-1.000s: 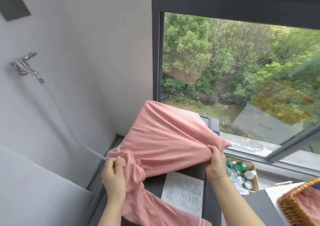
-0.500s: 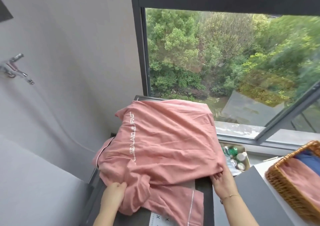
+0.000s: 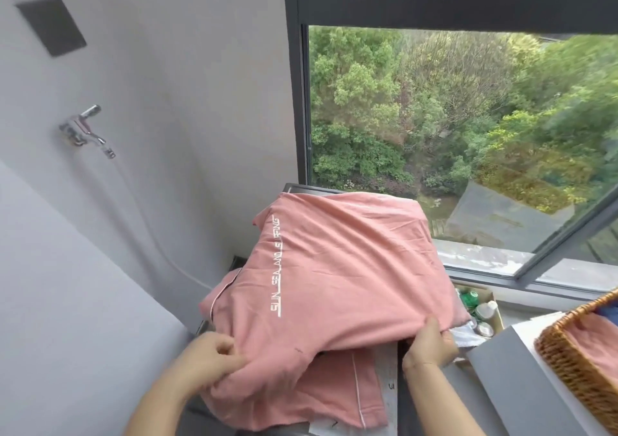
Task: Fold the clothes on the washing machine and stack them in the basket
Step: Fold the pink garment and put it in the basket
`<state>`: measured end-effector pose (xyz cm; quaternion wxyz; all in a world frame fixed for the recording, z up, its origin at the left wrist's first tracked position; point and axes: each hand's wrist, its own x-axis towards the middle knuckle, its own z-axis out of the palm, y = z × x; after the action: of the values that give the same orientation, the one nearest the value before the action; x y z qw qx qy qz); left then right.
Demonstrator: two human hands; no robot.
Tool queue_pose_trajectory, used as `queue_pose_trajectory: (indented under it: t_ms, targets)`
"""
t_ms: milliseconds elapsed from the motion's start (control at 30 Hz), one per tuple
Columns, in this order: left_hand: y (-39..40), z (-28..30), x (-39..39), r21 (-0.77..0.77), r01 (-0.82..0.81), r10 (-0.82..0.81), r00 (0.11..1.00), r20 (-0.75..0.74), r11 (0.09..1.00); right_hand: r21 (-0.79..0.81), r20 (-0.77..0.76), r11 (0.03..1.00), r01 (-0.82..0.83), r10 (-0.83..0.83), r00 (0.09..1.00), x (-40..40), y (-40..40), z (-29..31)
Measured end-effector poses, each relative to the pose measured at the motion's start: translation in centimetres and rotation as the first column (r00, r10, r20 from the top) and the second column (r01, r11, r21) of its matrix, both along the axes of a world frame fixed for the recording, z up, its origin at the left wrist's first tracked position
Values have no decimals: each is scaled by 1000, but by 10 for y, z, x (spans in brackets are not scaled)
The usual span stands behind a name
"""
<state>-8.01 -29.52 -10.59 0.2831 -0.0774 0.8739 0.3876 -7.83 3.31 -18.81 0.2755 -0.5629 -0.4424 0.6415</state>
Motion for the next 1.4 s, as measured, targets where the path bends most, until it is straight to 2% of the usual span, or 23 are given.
queue_pose_trajectory:
  t_ms: [67,100,133,200,233,300,333,400,467,533,600,667,800,900,1000,1067,1133,1200,1300,1367,1400]
  targets:
    - [4,-21,16,-38,160,-147,961,235,986,-51,130,994,-95,101,986,12,-7,-15]
    - [6,-33,23,-58,185,-163,948,274,981,-37,190,985,-168,172,967,17,-7,-21]
    - [5,-45,27,-80,170,-145,956,253,982,-7,217,975,-223,219,951,20,-7,-25]
    - [-2,-58,30,-140,40,-25,993,112,989,-2,192,969,-248,244,951,22,-7,-28]
    - [-7,-61,29,-174,-66,72,997,30,983,-33,133,969,-243,245,960,24,-5,-25]
    - [-17,-67,24,-181,-313,292,947,-134,932,-119,20,962,-244,248,969,28,-8,-24]
    - [-19,-71,20,-146,-403,380,911,-161,903,-135,-1,956,-259,261,965,32,-12,-23]
    - [-23,-81,9,-123,-424,412,904,-111,897,-113,26,929,-352,357,934,41,-25,-20]
    - [-21,-88,-2,-163,-404,401,915,-49,900,7,167,869,-494,486,858,49,-34,-20]
    - [-21,-95,-12,-197,-446,432,895,-108,873,121,367,715,-688,612,701,58,-42,-17]
    - [-19,-98,-16,-134,-509,474,851,-226,850,151,509,564,-812,660,553,64,-51,-14]
    - [-17,-100,-19,-31,-524,497,824,-271,851,196,603,472,-860,633,485,66,-57,-17]
    - [-28,-96,-21,-2,-569,549,794,-262,822,250,680,443,-861,552,482,67,-57,-26]
    - [-43,-89,-10,-8,-707,682,684,-258,707,261,660,496,-828,534,528,68,-58,-23]
    - [-38,-87,1,-28,-725,707,679,-199,688,250,654,519,-818,532,537,70,-59,-21]
    - [-27,-84,0,12,-712,701,688,-190,702,235,625,527,-817,561,542,70,-57,-19]
    - [-14,-79,-8,68,-679,674,703,-228,731,194,580,549,-813,604,546,68,-52,-19]
    - [5,-75,-14,-26,-614,571,748,-338,789,148,507,585,-797,647,569,66,-43,-18]
    - [42,-71,-17,-297,-352,160,840,-519,888,26,245,699,-714,688,683,64,-33,-16]
    - [76,-75,-22,-365,-31,-170,846,-505,931,-103,65,754,-648,656,752,64,-24,-12]
    - [90,-80,-24,-404,129,-323,827,-460,906,-158,3,761,-629,638,770,63,-21,-8]
